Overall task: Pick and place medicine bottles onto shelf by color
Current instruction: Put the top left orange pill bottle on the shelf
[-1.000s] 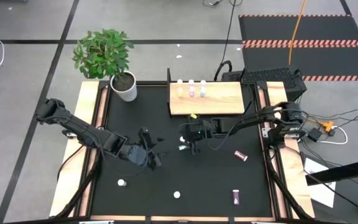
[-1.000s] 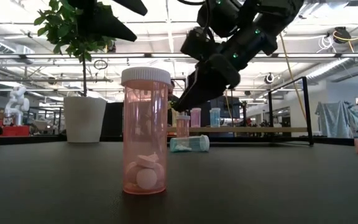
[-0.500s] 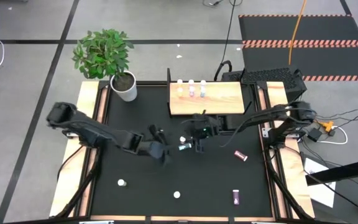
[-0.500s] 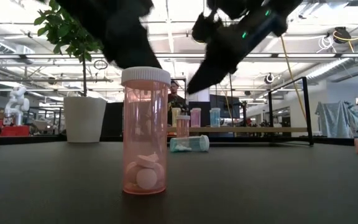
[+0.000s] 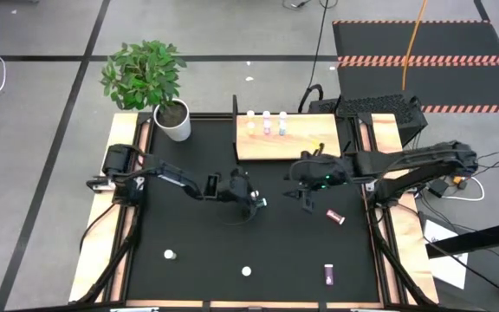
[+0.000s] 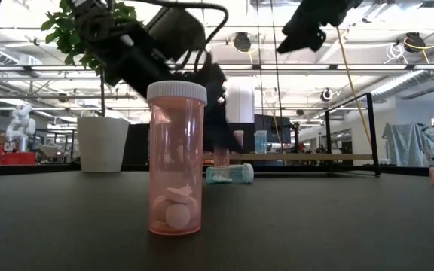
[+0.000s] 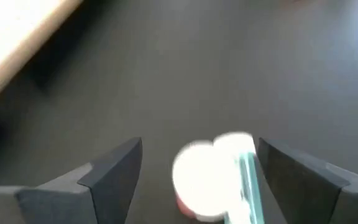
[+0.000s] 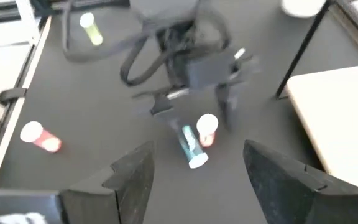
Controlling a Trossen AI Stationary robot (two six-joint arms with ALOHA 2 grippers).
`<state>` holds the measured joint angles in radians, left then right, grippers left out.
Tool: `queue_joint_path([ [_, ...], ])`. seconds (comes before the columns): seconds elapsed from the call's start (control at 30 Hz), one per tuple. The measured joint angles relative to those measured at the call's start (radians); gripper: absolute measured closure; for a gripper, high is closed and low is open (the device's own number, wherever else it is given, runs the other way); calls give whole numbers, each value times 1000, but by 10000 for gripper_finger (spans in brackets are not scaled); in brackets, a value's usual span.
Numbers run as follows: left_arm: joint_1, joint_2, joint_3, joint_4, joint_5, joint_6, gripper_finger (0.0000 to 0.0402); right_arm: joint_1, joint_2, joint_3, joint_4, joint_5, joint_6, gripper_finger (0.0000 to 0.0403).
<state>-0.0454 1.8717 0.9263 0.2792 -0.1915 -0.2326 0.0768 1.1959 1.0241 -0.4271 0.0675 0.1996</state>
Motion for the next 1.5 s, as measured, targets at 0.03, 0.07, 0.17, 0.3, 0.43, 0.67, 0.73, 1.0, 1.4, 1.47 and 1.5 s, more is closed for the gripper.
queue_joint_path([
  [0.03,0,1,-13,5,16,8,90,4,-9,0,3,14,1,165],
  [0.07,0,7,-19,15,27,15,97,8,-17,0,1,25,1,165],
  [0.17,-1,11,-39,37,33,17,133,10,-27,0,-6,41,-1,165],
  [0.3,-1,11,-61,57,34,-4,192,10,-23,0,-16,41,-12,165],
  [0.43,-1,11,-66,68,34,-6,239,10,-15,0,-8,41,-36,165],
  [0.67,-1,8,-67,83,34,0,296,10,-15,0,11,41,-38,165],
  [0.73,-1,-11,-66,66,36,-1,304,10,-15,0,24,41,-27,165],
  [1.0,0,-211,-64,12,37,80,299,10,-15,0,192,35,-65,165],
  [1.4,59,-401,67,-126,56,89,298,-80,-78,1,238,42,29,165],
  [1.47,66,-378,142,-189,61,124,298,-113,-102,1,207,-5,44,165],
  [1.5,71,-365,177,-221,62,139,298,-127,-113,1,189,-27,46,165],
])
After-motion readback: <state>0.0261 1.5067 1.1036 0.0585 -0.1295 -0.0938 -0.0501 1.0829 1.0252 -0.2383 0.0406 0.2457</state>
